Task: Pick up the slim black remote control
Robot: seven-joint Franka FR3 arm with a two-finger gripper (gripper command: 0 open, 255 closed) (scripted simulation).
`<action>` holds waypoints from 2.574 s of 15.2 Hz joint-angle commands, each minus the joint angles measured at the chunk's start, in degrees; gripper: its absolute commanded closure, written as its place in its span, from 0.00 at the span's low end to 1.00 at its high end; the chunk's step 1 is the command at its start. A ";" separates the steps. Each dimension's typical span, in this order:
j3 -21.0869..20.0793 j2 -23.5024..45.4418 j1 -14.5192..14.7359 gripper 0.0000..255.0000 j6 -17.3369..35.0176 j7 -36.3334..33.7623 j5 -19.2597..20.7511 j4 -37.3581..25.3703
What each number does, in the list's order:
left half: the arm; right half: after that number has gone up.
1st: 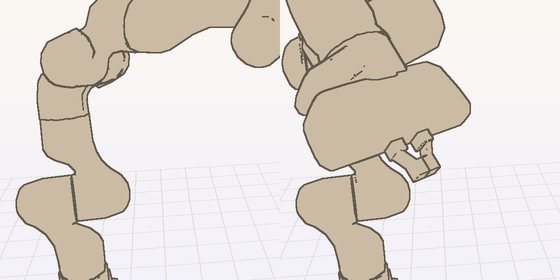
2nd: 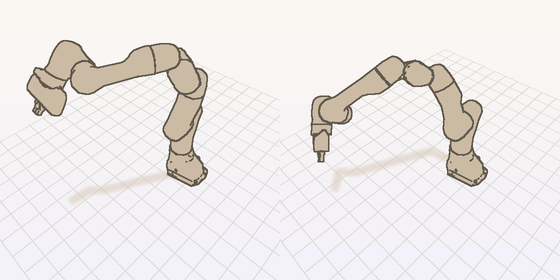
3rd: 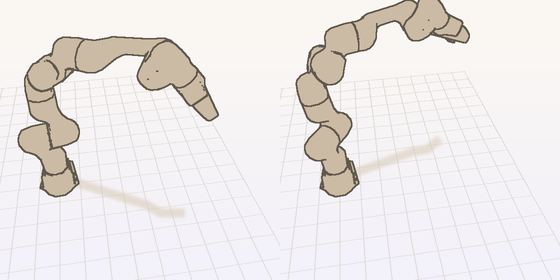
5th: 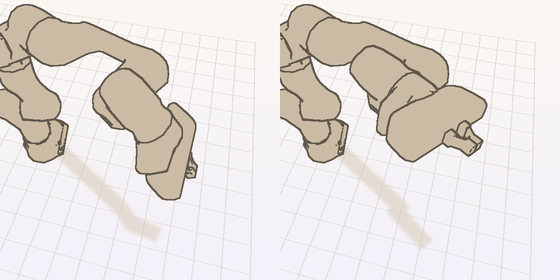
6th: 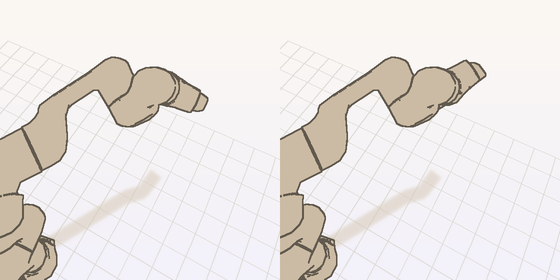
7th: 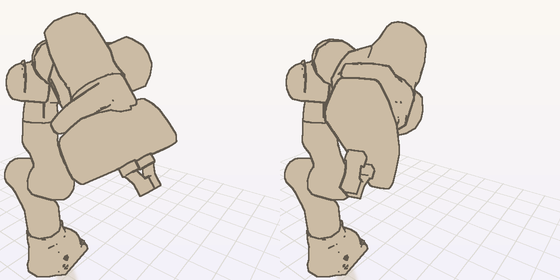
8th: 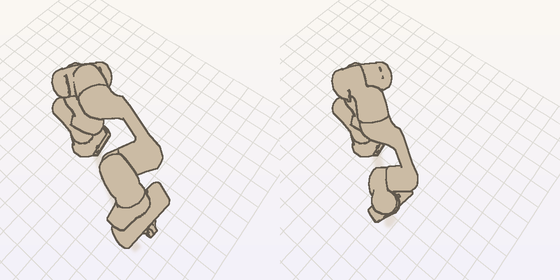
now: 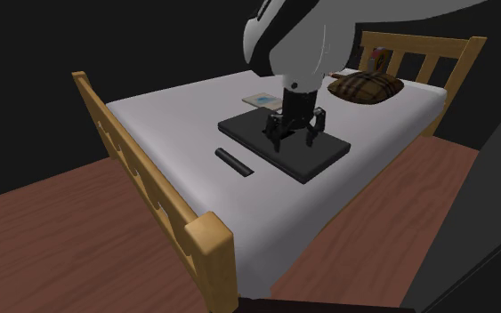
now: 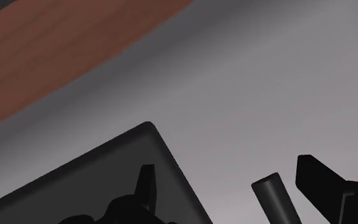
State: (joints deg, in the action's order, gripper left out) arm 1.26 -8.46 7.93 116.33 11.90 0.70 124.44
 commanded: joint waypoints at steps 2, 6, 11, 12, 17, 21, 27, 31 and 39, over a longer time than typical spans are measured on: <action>-0.71 6.00 1.09 0.00 1.60 2.24 -1.04 -3.97; -2.07 13.78 2.42 0.00 2.76 4.75 -2.14 -9.99; -4.02 23.35 4.00 0.00 3.07 7.50 -2.87 -18.51; -4.43 25.26 4.33 0.00 2.99 7.99 -2.92 -20.36; -6.40 34.88 6.18 0.00 1.85 10.26 -2.79 -30.37; -6.39 35.97 6.24 0.00 3.71 10.36 -2.75 -29.59; -6.33 37.65 6.29 0.00 6.47 10.47 -2.68 -28.51; -6.34 37.71 6.32 1.00 6.46 10.44 -2.67 -28.58; -6.36 36.89 6.27 1.00 5.27 10.43 -2.71 -28.94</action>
State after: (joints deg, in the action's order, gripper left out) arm -5.09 28.71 14.26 122.05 22.27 -1.98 95.61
